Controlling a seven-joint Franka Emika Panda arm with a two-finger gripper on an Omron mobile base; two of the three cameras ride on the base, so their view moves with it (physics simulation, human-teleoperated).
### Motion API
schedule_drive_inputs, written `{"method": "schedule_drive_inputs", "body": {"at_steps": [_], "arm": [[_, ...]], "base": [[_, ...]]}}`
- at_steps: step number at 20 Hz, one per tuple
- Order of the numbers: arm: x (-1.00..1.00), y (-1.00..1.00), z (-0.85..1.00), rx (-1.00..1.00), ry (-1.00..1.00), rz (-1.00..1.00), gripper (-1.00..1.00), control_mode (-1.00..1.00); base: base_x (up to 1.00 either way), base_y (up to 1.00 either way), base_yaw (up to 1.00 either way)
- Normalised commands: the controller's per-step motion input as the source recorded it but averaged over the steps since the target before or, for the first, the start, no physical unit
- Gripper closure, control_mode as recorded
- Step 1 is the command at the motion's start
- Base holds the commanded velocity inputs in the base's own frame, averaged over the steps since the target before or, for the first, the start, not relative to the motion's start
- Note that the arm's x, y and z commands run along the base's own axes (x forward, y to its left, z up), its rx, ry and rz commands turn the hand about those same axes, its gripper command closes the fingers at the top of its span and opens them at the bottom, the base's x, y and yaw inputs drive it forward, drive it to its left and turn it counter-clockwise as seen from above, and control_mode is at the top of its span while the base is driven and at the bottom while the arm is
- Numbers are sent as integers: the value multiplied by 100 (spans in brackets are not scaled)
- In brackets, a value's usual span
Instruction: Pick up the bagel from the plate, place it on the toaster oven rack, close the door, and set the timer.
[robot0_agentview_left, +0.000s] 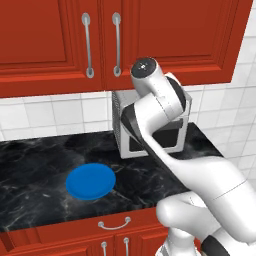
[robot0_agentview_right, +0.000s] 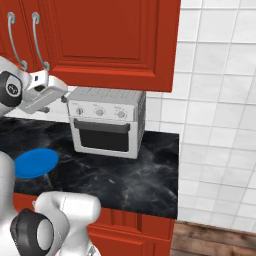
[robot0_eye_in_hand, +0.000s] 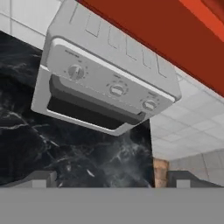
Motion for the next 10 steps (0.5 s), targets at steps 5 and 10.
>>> {"method": "schedule_drive_inputs", "body": {"at_steps": [5,10], "arm": [[23,9,-19,13,0,-17,-100,-100],[22,6,-22,4,0,-11,-100,-100]], "base": [[0,0,0],[0,0,0]]}}
